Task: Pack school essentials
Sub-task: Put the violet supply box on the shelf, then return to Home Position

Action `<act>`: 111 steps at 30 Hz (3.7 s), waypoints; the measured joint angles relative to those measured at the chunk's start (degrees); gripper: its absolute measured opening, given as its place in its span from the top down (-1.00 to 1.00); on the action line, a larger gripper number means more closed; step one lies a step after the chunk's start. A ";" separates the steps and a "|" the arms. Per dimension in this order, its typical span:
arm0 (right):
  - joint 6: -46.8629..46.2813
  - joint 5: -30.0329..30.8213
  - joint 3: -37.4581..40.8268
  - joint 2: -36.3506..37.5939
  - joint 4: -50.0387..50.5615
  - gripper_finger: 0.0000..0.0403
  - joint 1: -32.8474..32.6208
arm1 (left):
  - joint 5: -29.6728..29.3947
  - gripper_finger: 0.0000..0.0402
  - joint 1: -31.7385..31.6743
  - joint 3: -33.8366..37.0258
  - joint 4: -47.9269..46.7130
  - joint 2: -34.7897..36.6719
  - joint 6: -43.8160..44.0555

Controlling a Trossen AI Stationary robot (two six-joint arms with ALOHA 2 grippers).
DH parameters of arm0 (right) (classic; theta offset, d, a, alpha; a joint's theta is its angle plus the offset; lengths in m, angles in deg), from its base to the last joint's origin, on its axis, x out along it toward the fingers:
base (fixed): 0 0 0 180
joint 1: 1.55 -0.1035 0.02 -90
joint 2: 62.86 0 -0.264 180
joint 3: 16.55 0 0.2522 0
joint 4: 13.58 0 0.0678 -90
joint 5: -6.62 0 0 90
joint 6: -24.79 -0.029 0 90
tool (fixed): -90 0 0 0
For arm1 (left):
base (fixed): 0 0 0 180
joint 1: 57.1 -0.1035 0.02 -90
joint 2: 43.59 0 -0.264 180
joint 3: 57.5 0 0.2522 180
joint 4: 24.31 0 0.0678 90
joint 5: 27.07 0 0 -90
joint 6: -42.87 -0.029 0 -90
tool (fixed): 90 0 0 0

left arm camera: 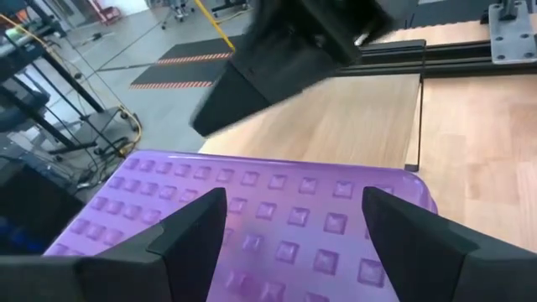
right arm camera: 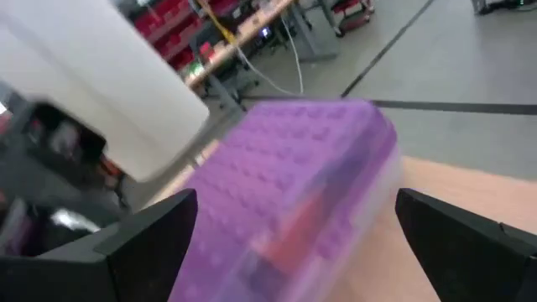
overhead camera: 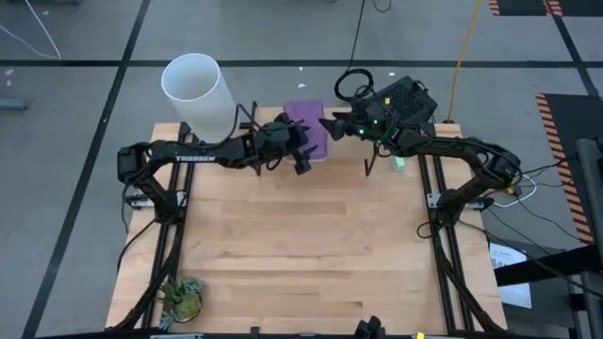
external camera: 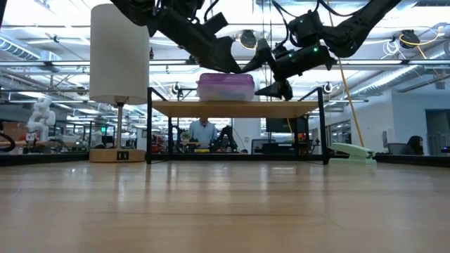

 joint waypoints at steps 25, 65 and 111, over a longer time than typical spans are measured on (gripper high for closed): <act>17.03 -9.26 4.79 11.49 2.85 -0.93 -19.17 | -3.90 -0.41 5.42 0.35 -5.21 9.59 1.20; 31.84 8.53 35.10 39.47 -5.92 0.98 -40.26 | 2.72 0.56 20.54 45.99 36.68 33.76 18.17; 28.15 6.99 49.53 86.65 27.69 1.00 -38.23 | 13.73 0.96 10.25 67.49 37.64 59.02 17.83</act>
